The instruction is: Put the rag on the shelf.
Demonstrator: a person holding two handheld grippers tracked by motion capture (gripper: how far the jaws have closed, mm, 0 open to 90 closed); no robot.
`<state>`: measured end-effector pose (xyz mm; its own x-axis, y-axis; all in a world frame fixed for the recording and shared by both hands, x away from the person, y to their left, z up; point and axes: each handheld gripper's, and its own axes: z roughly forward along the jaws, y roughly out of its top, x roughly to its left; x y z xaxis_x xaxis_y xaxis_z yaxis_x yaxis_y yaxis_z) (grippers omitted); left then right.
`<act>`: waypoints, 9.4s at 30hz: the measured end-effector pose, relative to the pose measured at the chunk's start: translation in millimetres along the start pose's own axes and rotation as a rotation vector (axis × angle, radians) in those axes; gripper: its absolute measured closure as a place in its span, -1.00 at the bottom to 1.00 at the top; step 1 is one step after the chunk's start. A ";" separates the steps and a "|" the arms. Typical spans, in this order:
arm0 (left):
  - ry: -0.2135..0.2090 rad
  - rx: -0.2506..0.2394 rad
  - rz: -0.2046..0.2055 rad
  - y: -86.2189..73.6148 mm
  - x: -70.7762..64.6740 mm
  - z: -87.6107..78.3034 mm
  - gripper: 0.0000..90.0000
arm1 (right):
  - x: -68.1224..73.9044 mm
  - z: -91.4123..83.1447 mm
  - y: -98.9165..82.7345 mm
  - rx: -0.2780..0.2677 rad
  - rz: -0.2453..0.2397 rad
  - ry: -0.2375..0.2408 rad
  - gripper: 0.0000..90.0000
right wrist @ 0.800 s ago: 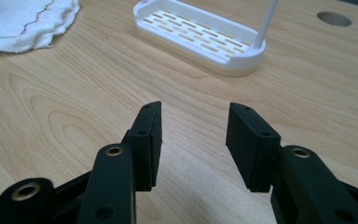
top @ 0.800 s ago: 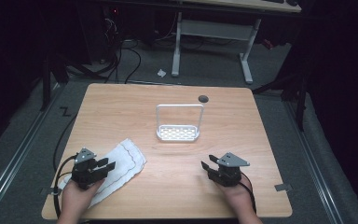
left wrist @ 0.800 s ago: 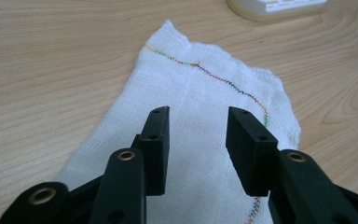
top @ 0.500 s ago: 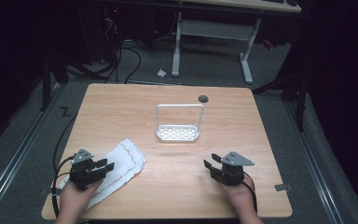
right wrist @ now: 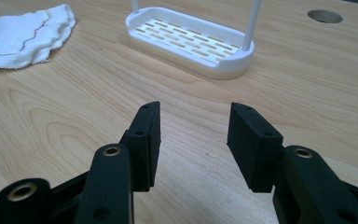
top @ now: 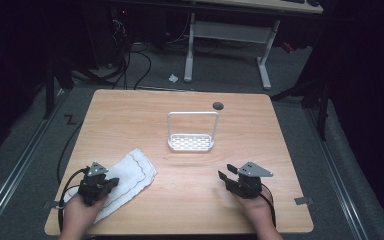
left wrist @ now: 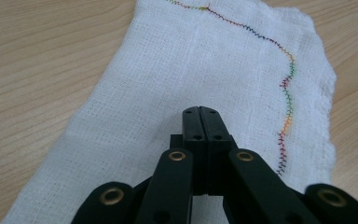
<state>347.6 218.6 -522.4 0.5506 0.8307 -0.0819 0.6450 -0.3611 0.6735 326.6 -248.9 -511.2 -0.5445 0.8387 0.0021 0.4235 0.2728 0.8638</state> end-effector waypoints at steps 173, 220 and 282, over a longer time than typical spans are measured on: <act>-0.273 -0.122 -0.043 72.7 -94.1 102.6 0.79 | 11.0 79.9 20.6 0.217 0.041 0.102 0.60; -0.305 -0.315 0.004 77.4 -105.7 64.6 0.91 | 23.7 37.4 38.2 0.047 0.037 0.099 0.88; -0.229 -0.671 0.183 217.9 -119.5 -71.2 0.92 | 14.1 -55.9 190.9 -0.393 -0.077 0.002 0.88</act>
<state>384.6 70.8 -313.6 0.7627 0.6461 -0.0273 0.1090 -0.0869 0.9902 359.3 -211.4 -318.1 -0.5652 0.8221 -0.0693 0.0729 0.1334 0.9884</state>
